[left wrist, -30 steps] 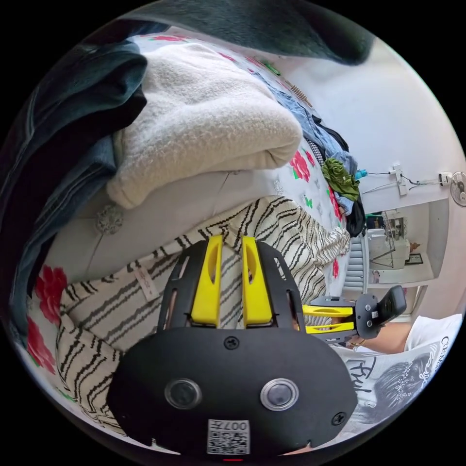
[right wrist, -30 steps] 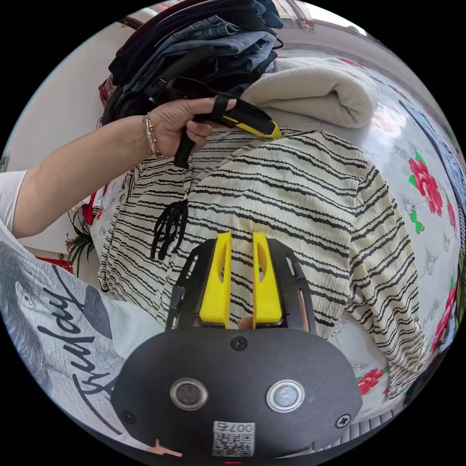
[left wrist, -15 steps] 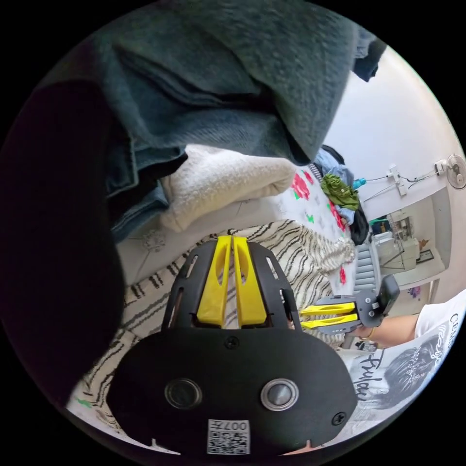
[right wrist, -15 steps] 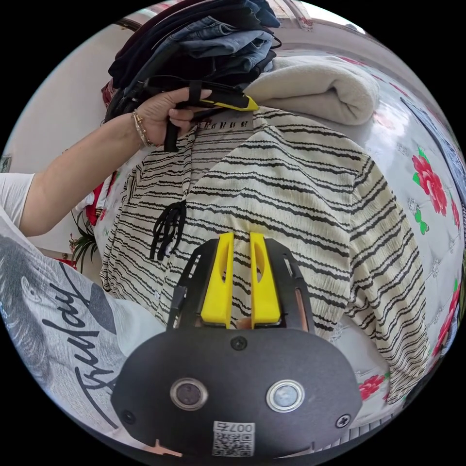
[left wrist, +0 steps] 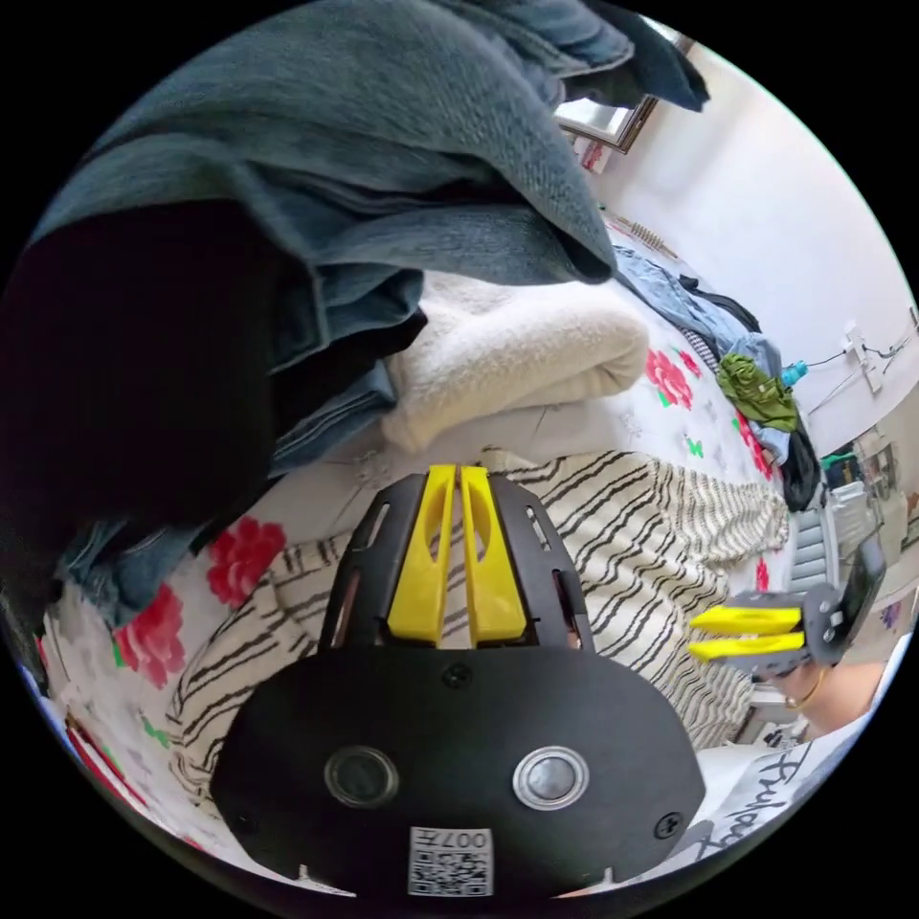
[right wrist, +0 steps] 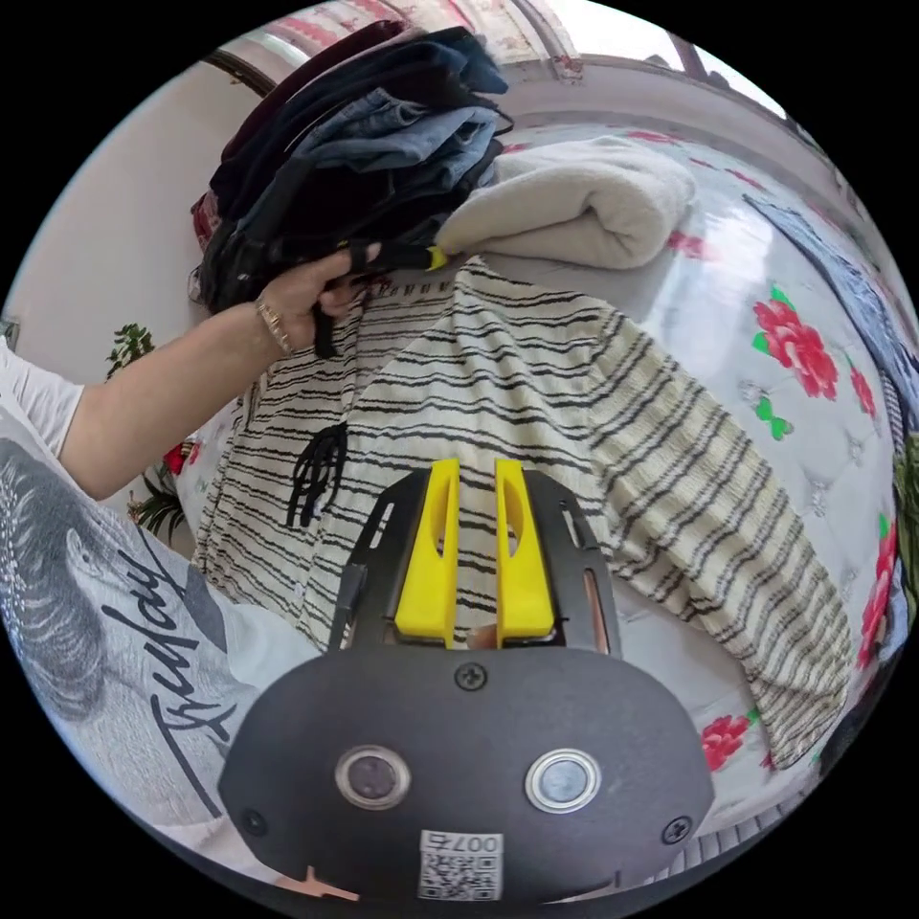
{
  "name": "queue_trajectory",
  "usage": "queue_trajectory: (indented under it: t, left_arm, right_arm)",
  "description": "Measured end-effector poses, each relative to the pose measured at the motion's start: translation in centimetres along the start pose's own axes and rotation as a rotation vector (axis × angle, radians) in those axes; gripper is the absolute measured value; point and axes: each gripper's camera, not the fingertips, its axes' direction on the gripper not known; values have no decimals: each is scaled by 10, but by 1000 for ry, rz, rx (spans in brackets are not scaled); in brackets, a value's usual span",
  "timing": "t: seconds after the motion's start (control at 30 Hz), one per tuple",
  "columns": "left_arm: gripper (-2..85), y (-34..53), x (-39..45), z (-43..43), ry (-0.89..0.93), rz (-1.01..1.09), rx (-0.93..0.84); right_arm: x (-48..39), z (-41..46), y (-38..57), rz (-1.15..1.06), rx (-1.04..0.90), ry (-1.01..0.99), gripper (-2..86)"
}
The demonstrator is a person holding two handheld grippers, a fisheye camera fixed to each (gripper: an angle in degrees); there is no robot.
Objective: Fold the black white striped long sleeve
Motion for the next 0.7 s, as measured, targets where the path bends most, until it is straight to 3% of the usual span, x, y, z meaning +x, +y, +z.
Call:
queue_trajectory:
  t: [0.1,0.27,0.37,0.47,0.7]
  left_arm:
    - [-9,26,-2,-27,-28,9,51]
    - [-9,36,23,-24,128,96,16]
    - [-9,30,39,7,129,100,-105]
    - [-10,21,41,3,127,59,-85]
    - [-10,45,11,-58,99,-16,-65]
  right_arm:
    - [48,-31,18,138,47,138,69]
    - [150,-76,68,454,88,288,58]
    - [187,-90,97,474,86,331,49]
    - [220,-110,117,510,65,427,43]
    - [263,-162,145,668,162,278,68]
